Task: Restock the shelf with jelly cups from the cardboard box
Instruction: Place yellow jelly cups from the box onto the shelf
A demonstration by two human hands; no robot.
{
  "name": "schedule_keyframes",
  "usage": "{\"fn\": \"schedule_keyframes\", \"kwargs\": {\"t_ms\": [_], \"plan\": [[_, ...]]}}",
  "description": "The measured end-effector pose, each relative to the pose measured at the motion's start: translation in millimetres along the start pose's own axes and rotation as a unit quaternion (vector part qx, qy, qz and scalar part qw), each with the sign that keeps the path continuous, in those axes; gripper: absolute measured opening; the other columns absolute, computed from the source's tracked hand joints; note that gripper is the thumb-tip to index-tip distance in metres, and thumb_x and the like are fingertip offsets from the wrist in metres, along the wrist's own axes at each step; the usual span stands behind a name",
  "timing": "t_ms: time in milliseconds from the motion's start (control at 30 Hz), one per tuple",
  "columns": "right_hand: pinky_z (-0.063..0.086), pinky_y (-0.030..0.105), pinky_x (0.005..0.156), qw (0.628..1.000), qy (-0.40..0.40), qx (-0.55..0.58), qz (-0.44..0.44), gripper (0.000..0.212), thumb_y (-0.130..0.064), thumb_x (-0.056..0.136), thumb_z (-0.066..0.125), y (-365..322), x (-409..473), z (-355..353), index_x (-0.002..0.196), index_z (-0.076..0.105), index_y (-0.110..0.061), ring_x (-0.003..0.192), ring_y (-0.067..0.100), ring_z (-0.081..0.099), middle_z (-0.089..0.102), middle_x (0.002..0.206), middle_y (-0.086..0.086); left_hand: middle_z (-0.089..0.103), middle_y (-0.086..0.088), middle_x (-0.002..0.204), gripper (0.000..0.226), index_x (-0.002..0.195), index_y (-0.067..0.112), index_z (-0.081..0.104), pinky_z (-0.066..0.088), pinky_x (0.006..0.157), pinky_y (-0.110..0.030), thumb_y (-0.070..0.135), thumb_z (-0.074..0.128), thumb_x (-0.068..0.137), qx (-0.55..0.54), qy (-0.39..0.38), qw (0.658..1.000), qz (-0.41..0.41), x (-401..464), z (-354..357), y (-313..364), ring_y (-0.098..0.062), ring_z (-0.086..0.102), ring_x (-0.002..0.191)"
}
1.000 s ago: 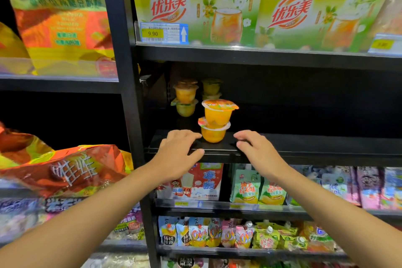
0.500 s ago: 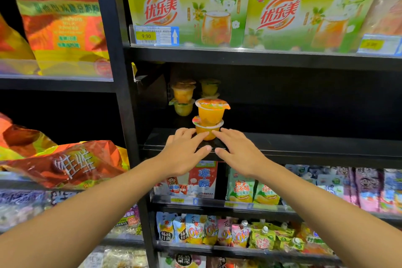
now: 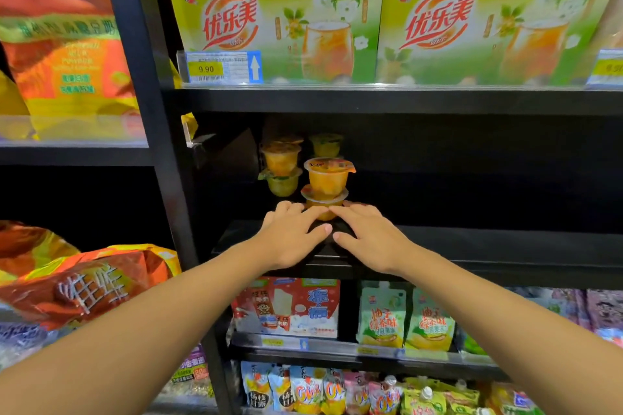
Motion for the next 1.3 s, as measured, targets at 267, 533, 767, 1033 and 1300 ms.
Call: {"fn": "schedule_keyframes", "kwargs": {"t_ms": [267, 533, 767, 1033, 1300], "plan": [[0.026, 0.050, 0.119, 0.999, -0.016, -0.007, 0.038, 0.063, -0.047, 0.101, 0.045, 19, 44, 11, 0.158, 0.024, -0.028, 0.152, 0.027, 0.017, 0.017, 0.166, 0.001, 0.042, -0.005, 0.154, 0.054, 0.151, 0.031, 0.036, 0.025, 0.115, -0.051, 0.056, 0.029, 0.103, -0.040, -0.024, 0.998, -0.046, 44, 8, -14, -0.035, 0.032, 0.141], [0.023, 0.050, 0.120, 0.997, -0.040, -0.009, 0.062, 0.064, -0.041, 0.100, 0.048, 32, 77, 21, 0.157, 0.019, -0.036, 0.152, 0.030, 0.007, 0.000, 0.168, -0.001, 0.045, 0.003, 0.149, 0.041, 0.141, 0.036, 0.044, 0.031, 0.111, -0.044, 0.046, 0.044, 0.101, -0.099, 0.050, 0.992, -0.061, 82, 19, -21, -0.026, 0.034, 0.137], [0.021, 0.049, 0.121, 0.996, -0.048, -0.011, 0.073, 0.063, -0.044, 0.099, 0.049, 33, 90, 20, 0.156, 0.022, -0.039, 0.152, 0.029, 0.007, 0.001, 0.168, -0.003, 0.038, 0.006, 0.156, 0.046, 0.146, 0.038, 0.038, 0.029, 0.112, -0.043, 0.049, 0.041, 0.101, -0.072, 0.027, 0.994, -0.073, 96, 19, -28, -0.026, 0.030, 0.142], [0.016, 0.048, 0.122, 0.990, -0.095, -0.056, 0.086, 0.066, -0.050, 0.099, 0.046, 24, 79, 13, 0.157, 0.015, -0.039, 0.152, 0.031, 0.009, 0.005, 0.168, -0.001, 0.036, 0.000, 0.158, 0.052, 0.149, 0.032, 0.035, 0.030, 0.114, -0.042, 0.051, 0.040, 0.101, -0.048, 0.001, 0.997, -0.057, 88, 5, -27, -0.026, 0.031, 0.144], [0.020, 0.050, 0.121, 0.990, -0.073, -0.083, 0.090, 0.068, -0.054, 0.100, 0.042, 8, 24, -16, 0.159, 0.014, -0.035, 0.150, 0.036, 0.017, 0.013, 0.167, 0.006, 0.051, -0.012, 0.144, 0.055, 0.148, 0.018, 0.041, 0.038, 0.107, -0.045, 0.051, 0.033, 0.104, 0.004, -0.036, 0.997, -0.067, 34, -16, -6, -0.036, 0.046, 0.131]]}}
Point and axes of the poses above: each hand's wrist, its own x-axis towards the middle knuckle, its own z-axis out of the palm, y = z × x, the point moved 3 cm from there along x, towards the middle knuckle
